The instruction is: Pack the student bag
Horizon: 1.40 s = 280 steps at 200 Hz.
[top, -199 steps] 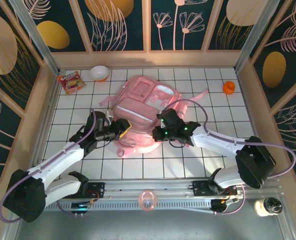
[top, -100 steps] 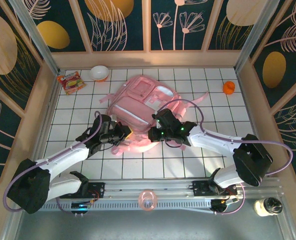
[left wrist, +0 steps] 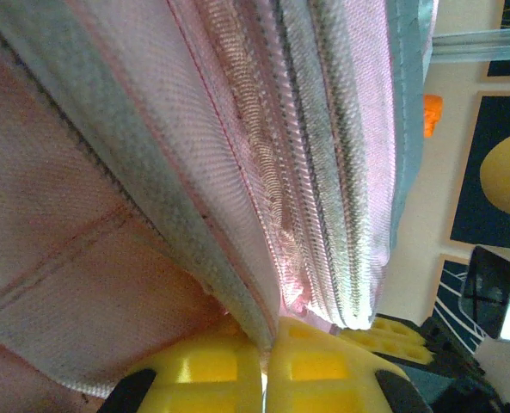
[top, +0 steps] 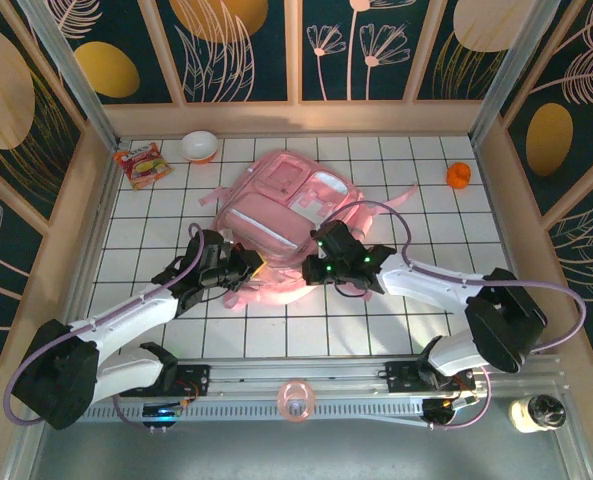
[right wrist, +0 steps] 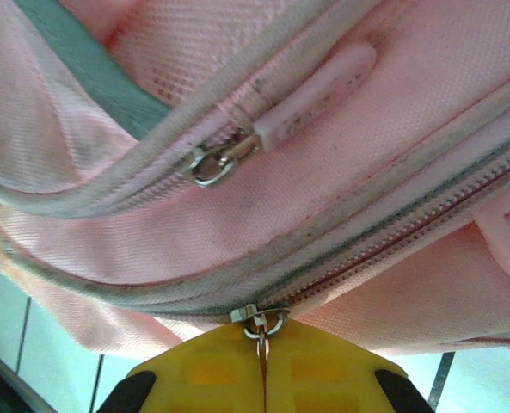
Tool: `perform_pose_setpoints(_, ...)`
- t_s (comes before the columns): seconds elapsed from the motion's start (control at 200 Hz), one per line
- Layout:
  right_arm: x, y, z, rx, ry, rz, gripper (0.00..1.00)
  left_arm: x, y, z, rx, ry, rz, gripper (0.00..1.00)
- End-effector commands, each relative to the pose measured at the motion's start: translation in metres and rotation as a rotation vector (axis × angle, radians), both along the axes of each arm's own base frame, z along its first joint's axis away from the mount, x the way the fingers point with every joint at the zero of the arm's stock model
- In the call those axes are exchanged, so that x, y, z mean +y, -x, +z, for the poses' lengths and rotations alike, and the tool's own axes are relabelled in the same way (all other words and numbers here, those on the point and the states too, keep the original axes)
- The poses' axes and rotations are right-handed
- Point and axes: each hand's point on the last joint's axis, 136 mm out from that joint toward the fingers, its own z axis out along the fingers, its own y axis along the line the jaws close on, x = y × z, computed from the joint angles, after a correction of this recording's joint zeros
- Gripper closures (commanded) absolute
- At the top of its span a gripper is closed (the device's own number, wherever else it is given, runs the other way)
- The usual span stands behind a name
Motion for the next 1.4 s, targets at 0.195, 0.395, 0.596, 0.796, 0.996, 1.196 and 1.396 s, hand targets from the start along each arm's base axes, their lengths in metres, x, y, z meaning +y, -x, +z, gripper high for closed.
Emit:
perform_pose_setpoints(0.195, -0.007, -0.003, -0.011, -0.002, 0.071, -0.032, 0.89, 0.001, -0.017, 0.024, -0.08, 0.034, 0.043, 1.0)
perform_pose_setpoints(0.395, -0.013, 0.001, -0.011, -0.002, 0.069, -0.048, 0.82, 0.001, -0.016, 0.023, -0.078, 0.035, 0.045, 1.0)
perform_pose_setpoints(0.596, -0.011, 0.007, -0.011, 0.003, 0.042, -0.041, 0.83, -0.001, -0.017, 0.025, -0.083, 0.039, 0.037, 1.0)
perform_pose_setpoints(0.796, -0.016, 0.008, -0.017, 0.007, 0.062, -0.051, 0.87, 0.0, -0.017, 0.025, -0.083, 0.04, 0.039, 1.0)
perform_pose_setpoints(0.996, -0.027, 0.002, -0.02, -0.001, 0.117, -0.097, 1.0, 0.001, -0.017, 0.026, -0.081, 0.033, 0.045, 1.0)
perform_pose_setpoints(1.196, -0.064, -0.013, -0.015, -0.004, 0.108, -0.221, 1.0, 0.008, -0.016, 0.025, -0.088, -0.008, 0.059, 1.0)
perform_pose_setpoints(1.396, -0.094, -0.037, 0.0, -0.046, 0.05, -0.309, 1.0, 0.007, -0.015, 0.03, -0.095, -0.005, 0.051, 1.0)
